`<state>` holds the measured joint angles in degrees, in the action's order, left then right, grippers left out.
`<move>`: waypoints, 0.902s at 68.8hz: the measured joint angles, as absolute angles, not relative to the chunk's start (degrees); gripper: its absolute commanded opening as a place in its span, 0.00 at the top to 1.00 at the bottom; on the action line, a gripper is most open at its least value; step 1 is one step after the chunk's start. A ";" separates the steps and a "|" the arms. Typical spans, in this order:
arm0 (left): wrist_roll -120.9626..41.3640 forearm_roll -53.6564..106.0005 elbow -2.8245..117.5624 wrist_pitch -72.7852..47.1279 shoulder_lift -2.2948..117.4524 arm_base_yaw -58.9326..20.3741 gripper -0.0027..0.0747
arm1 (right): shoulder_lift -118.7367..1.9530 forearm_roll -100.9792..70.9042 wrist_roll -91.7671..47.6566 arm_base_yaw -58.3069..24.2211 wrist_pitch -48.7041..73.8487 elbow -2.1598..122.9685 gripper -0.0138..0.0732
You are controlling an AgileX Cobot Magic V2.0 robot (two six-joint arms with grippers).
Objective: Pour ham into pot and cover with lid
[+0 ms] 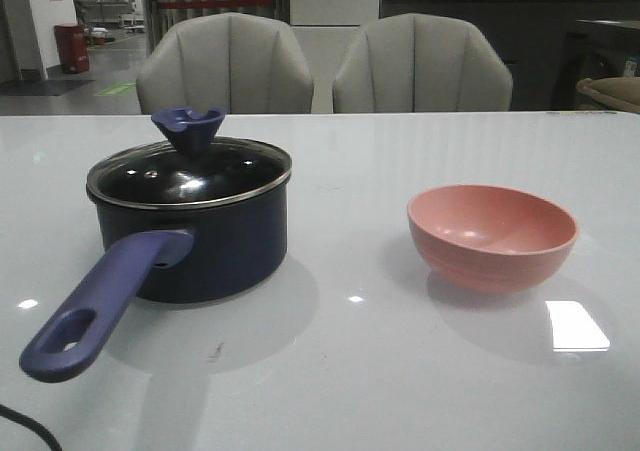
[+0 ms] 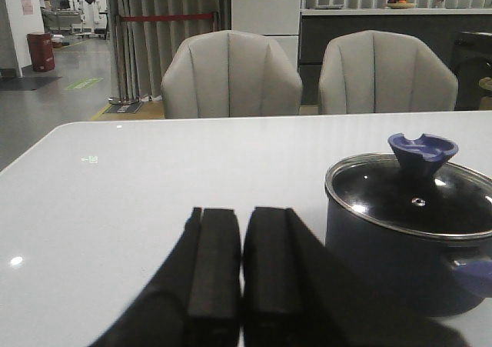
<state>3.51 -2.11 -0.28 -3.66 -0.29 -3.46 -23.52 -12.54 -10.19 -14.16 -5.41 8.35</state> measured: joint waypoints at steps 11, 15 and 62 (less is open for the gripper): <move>3.51 -2.11 -0.28 -3.66 -0.29 -3.46 0.82 | -23.52 -12.54 -10.19 -14.16 -5.41 8.35 0.68; 3.60 -2.11 -0.28 -3.66 -0.29 -3.46 0.82 | -23.52 -12.54 -10.19 -14.16 -5.41 8.35 0.68; 3.64 -2.11 -0.28 -3.66 -0.29 -3.46 0.82 | -9.60 -4.44 -9.30 -9.22 -4.36 1.95 0.68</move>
<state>3.64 -2.11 -0.28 -3.66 -0.29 -3.46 -9.60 -4.44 -9.30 -9.22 -4.36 1.95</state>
